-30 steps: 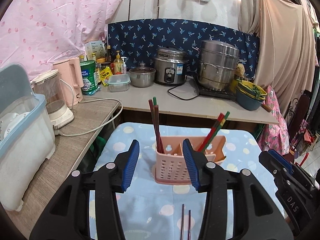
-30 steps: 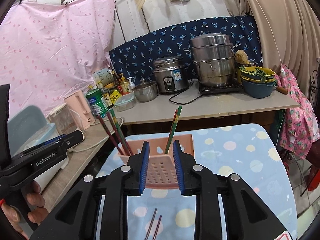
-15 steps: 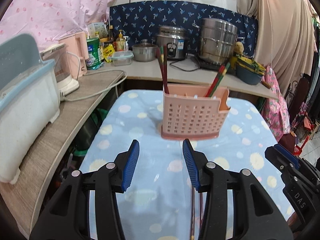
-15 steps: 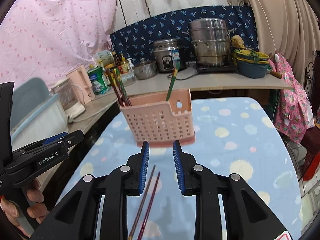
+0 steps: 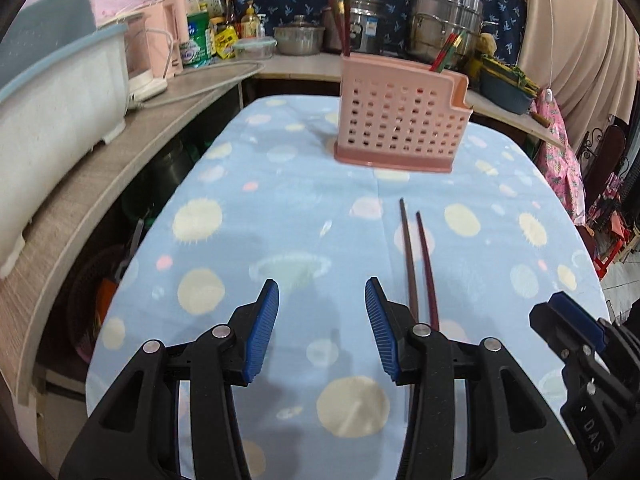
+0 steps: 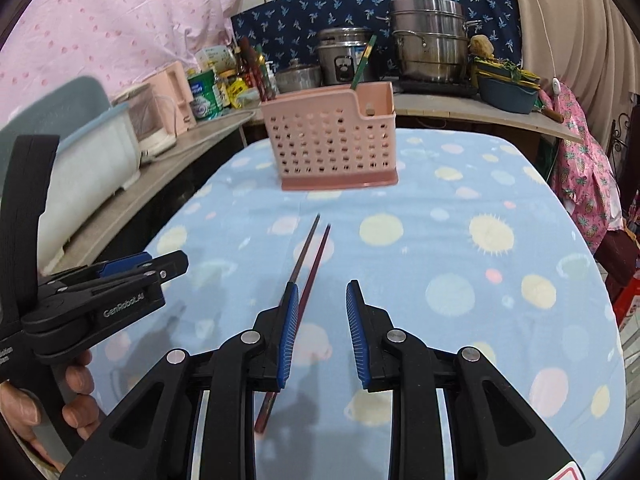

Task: Organize utensils
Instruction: 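Move both tools back over the last two chopsticks, then close the right tool on the dark red chopstick while the left tool moves toward the brown one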

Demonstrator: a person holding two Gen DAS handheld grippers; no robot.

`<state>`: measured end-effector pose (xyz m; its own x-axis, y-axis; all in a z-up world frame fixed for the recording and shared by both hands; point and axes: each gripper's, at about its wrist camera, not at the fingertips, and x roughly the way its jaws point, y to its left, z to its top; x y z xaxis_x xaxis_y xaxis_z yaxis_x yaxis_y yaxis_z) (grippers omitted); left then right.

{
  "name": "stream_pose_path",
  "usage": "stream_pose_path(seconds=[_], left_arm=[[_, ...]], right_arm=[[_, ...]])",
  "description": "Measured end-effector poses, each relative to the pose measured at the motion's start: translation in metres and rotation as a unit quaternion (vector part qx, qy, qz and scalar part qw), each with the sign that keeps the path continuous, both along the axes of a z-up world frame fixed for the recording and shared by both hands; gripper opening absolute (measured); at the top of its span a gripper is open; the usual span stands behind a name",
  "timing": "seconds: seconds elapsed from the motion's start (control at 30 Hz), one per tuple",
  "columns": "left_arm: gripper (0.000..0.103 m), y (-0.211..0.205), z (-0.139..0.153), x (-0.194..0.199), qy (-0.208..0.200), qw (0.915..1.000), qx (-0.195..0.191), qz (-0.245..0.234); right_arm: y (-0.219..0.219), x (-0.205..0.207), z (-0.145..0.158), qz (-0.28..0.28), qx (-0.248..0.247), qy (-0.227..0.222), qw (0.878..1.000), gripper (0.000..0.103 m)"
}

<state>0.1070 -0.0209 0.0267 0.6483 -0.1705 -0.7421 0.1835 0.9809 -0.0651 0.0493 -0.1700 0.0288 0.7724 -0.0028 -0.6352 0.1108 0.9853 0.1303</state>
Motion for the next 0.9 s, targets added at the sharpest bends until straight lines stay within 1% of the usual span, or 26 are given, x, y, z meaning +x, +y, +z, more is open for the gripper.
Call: stream_pose_path(seconds=[0.17,0.43,0.9], left_arm=[[0.043,0.008,-0.018,-0.011,0.023,0.9997,-0.009,0.008],[0.043,0.011,-0.03,-0.024,0.037,0.9993,-0.006,0.0],[0.043,0.014,-0.043,-0.036,0.053,0.9986,0.0,-0.009]], right_arm=[[0.019,-0.014,-0.02,0.012,-0.006,0.019,1.0,0.025],[0.038,-0.023,-0.046,0.025,0.007,0.045,0.999,0.025],[0.052,-0.024,-0.063,0.04,0.01,0.066,0.997,0.024]])
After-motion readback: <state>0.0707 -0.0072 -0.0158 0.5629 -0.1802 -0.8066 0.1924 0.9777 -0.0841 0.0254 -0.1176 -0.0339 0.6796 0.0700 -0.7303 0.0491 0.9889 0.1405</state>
